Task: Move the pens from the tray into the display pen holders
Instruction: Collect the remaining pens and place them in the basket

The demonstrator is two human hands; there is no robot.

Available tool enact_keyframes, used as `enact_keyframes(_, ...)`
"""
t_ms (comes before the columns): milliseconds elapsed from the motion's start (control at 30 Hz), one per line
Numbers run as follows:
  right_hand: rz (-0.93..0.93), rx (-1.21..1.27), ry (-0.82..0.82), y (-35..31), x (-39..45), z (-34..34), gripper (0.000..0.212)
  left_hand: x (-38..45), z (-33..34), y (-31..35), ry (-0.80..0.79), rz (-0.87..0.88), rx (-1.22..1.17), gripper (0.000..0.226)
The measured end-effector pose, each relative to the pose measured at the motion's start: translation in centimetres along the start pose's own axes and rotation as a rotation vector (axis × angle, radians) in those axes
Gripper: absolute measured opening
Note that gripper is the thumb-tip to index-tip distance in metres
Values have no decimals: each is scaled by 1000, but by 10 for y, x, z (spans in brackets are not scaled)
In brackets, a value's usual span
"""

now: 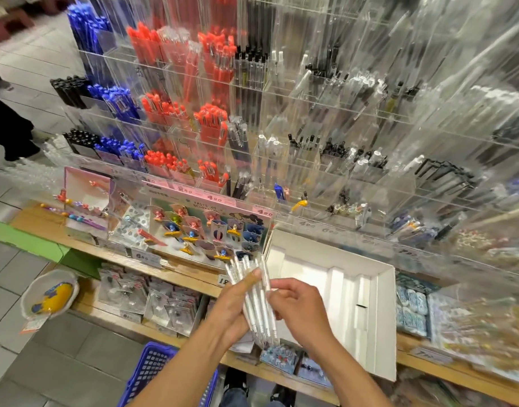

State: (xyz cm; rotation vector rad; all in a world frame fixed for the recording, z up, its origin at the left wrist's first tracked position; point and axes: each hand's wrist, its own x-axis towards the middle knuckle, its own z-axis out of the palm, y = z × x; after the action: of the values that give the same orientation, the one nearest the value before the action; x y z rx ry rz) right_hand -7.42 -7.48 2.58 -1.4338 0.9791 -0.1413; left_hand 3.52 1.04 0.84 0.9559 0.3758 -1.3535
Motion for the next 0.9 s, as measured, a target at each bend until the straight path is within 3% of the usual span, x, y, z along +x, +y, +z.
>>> enact_keyframes(133,-73,-145,96,-9,-8,15,13,0,7,-3,10,-23,-20,77)
enact_keyframes(233,-88,-149,71,-9,-7,11,14,0,1,-5,19,0,-15,86)
enact_keyframes(300,-57,-127,34,-7,-3,7,21,0,-4,-7,18,28,54,80)
enact_keyframes(400,-10,-81,-144,2,7,-5,28,0,-10,-7,32,49,119,46)
enact_keyframes(467,49,-23,-241,14,22,-15,35,1,-18,-4,73,84,149,41)
enact_keyframes(567,229,-110,-12,46,67,-22,17,3,-35,3,105,108,120,42)
enact_keyframes(633,332,-366,91,71,94,-16,4,2,-45,6,99,77,83,38)
enact_keyframes(700,346,-546,76,89,112,-4,11,-2,-55,7,89,71,78,41)
enact_keyframes(767,343,-578,118,99,124,5,21,-7,-63,7,126,82,101,48)
enact_keyframes(900,318,-689,166,101,132,10,20,-14,-74,3,199,98,119,60)
